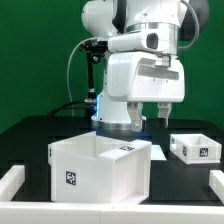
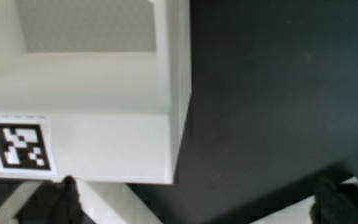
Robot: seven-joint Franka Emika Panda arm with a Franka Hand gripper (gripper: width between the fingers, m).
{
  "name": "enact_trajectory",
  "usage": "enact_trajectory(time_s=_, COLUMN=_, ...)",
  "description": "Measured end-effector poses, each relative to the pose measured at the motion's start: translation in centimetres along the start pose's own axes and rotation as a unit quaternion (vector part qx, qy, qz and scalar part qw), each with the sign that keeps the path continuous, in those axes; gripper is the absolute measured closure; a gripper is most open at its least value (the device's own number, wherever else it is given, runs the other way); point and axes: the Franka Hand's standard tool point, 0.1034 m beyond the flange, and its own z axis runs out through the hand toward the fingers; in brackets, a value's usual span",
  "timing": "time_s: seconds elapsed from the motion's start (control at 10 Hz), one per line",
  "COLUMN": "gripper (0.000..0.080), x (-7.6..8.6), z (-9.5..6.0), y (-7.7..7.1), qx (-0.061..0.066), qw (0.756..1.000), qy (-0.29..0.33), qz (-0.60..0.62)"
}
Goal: Assemble drawer
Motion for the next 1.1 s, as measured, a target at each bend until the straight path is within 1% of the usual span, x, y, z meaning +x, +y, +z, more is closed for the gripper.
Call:
enact_trajectory(time_s=0.4, gripper=0.015, x=0.0, z=0.0, y=0.0, qx=0.0, qw=1.0, qy=0.0, qz=0.001)
enact_trajectory(time_s=0.5, gripper=0.015, x=0.8, z=-0.2, y=-0.1, qx=-0.007, qw=1.0, qy=0.008, qz=0.014)
enact_trajectory(time_s=0.7, gripper=0.015, x=4.2, z=-0.9, y=-1.5, qx=-0.025, qw=0.999, qy=0.032, qz=0.032)
enact_trajectory(time_s=0.8, gripper=0.015, x=6.4, z=-1.3, y=-2.6, qx=-0.034, qw=0.997, qy=0.049, qz=0.043)
enact_trajectory(time_s=0.9, gripper=0.015, x=7.5, z=-1.4, y=-3.4, qx=-0.036, qw=0.997, qy=0.057, qz=0.046)
enact_trajectory(time_s=1.1, gripper=0.015, x=7.0, z=-1.3, y=-3.0, qx=-0.036, qw=0.997, qy=0.055, qz=0.043)
